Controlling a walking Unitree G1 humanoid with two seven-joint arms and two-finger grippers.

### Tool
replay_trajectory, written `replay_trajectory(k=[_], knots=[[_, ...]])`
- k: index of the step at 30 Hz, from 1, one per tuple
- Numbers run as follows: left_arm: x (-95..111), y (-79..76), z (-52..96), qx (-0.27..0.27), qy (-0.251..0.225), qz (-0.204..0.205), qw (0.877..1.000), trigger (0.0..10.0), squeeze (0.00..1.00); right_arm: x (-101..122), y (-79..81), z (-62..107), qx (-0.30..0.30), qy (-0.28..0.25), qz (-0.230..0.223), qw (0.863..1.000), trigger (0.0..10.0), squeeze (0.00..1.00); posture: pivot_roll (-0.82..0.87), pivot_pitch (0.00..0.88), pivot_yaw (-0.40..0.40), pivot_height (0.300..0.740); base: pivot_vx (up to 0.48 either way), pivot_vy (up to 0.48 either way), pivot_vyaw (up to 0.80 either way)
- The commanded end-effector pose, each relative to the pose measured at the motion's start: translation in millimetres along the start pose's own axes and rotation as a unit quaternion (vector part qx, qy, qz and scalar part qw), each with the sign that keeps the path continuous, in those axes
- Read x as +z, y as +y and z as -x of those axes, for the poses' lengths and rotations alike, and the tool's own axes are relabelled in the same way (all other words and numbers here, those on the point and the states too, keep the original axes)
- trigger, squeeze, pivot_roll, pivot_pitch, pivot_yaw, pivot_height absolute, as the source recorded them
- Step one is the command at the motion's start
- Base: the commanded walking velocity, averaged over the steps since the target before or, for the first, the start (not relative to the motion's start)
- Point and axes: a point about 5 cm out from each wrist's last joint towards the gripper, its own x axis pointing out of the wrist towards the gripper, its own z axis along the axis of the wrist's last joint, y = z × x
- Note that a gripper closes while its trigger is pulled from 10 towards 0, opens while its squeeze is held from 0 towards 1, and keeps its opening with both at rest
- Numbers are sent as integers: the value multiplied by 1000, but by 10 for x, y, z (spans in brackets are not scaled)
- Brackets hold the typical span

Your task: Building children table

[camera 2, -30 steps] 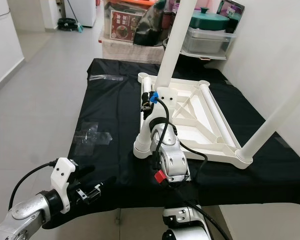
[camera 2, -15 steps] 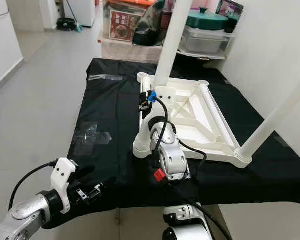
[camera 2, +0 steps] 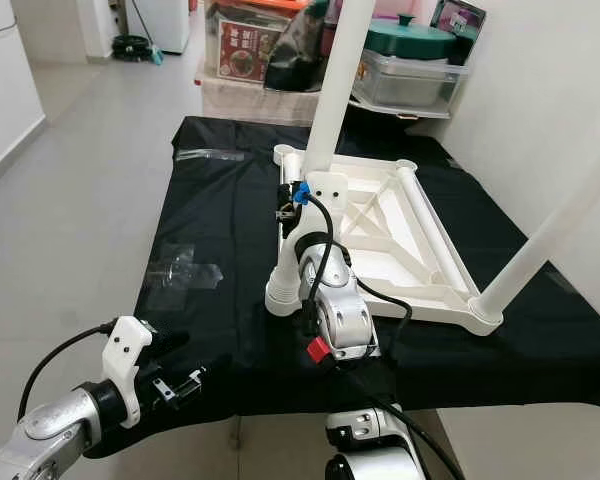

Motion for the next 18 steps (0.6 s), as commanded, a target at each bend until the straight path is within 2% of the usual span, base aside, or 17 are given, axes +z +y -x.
replay_trajectory(k=[1,11,12,13,15,18], knots=[[-7,-18,-31,-4,3,-5,1000,10000,0,-212,-28,12,-6,49,7,999,10000,0,51,0,-138,740,0,0,0],[-5,-14,-32,-4,3,-5,1000,10000,0,-174,-21,5,-4,41,3,999,10000,0,51,0,-137,740,0,0,0],[-5,-13,-33,-4,3,-5,1000,10000,0,-166,-19,7,-4,39,3,999,10000,239,50,0,-136,740,0,0,0],[-5,-13,-33,-4,3,-5,1000,10000,0,-166,-19,7,-4,39,3,999,10000,239,50,0,-136,740,0,0,0],[-6,-13,-32,-4,3,-5,1000,10000,0,-117,-18,12,-3,26,2,1000,10000,1000,47,0,-134,740,0,0,0],[-7,-14,-33,-5,3,-5,1000,10000,0,-69,-18,15,-1,14,2,1000,10000,1000,46,0,-133,740,0,0,0]])
